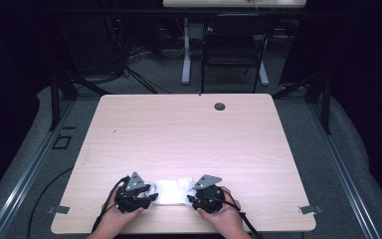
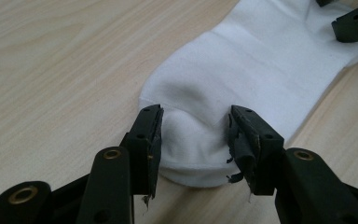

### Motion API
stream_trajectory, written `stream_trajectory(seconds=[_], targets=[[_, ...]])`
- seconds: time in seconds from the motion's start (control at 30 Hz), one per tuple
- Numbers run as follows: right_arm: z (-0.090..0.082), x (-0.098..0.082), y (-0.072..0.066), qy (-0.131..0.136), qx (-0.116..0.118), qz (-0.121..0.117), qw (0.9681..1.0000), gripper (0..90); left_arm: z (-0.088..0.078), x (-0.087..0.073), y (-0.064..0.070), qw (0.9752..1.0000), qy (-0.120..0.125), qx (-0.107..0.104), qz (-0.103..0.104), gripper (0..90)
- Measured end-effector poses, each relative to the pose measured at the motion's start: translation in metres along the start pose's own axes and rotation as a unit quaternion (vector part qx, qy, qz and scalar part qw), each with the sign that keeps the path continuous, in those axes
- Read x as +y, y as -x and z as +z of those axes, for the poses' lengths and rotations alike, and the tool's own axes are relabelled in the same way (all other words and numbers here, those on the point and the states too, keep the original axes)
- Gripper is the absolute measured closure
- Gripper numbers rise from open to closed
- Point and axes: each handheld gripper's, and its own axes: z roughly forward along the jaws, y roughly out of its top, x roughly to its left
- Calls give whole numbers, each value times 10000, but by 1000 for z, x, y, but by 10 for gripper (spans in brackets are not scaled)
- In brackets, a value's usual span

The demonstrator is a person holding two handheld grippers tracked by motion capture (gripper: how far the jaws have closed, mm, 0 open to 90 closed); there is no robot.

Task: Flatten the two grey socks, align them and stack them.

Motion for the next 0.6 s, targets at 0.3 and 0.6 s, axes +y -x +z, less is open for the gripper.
stream_trajectory(seconds=[0.3, 0.6], targets=[[4, 3, 11, 66, -40, 90, 9999, 572, 7, 6, -6, 10000, 53, 18, -45, 539], [6, 4, 15, 106, -98, 113, 9998, 565, 11, 9, -8, 9998, 126, 30, -139, 537]])
